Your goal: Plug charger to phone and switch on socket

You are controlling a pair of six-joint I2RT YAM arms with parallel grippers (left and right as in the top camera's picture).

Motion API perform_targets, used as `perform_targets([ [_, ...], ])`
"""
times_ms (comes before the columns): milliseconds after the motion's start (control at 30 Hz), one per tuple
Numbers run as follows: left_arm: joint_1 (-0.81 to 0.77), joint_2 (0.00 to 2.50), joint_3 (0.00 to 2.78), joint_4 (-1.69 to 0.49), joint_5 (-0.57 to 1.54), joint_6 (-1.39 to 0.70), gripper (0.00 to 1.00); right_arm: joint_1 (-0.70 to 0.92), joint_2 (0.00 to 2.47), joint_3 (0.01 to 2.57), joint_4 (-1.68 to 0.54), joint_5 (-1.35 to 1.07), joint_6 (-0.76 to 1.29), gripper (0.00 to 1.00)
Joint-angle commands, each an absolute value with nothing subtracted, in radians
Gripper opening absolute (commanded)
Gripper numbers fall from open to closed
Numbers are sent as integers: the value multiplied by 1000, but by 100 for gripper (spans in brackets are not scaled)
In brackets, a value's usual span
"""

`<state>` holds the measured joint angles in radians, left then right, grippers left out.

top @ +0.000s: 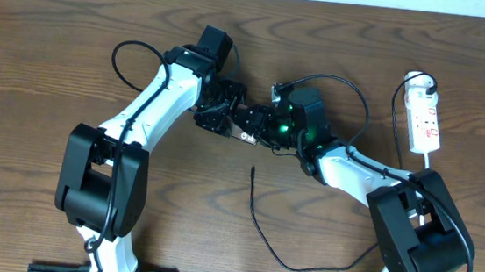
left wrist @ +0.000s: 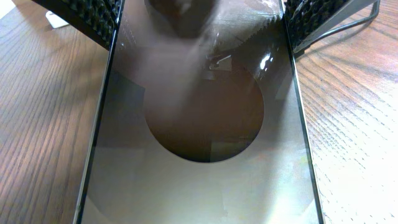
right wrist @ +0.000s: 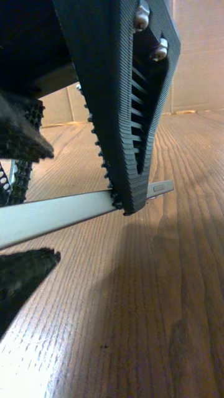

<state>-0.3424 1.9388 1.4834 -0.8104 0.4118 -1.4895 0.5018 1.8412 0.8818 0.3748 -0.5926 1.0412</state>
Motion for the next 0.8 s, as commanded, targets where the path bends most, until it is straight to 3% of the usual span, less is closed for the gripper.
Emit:
perform_targets([
  [0, -345, 1900, 1496, -814, 407, -1498, 7, 513, 1844, 889, 374, -578, 1031, 40],
  [300, -345, 1900, 1496, -814, 410, -1497, 8, 513, 1844, 889, 364, -578, 1031, 19],
  [500, -351, 1900, 1496, -813, 419, -1494, 7, 513, 1844, 889, 362, -579, 1031, 13],
  [667, -358, 1900, 1496, -813, 418, -1494, 7, 513, 1844, 889, 361, -579, 1031, 1],
  [767, -358, 1900, 1496, -813, 418, -1494, 7, 513, 1844, 889, 357, -579, 1031, 1],
])
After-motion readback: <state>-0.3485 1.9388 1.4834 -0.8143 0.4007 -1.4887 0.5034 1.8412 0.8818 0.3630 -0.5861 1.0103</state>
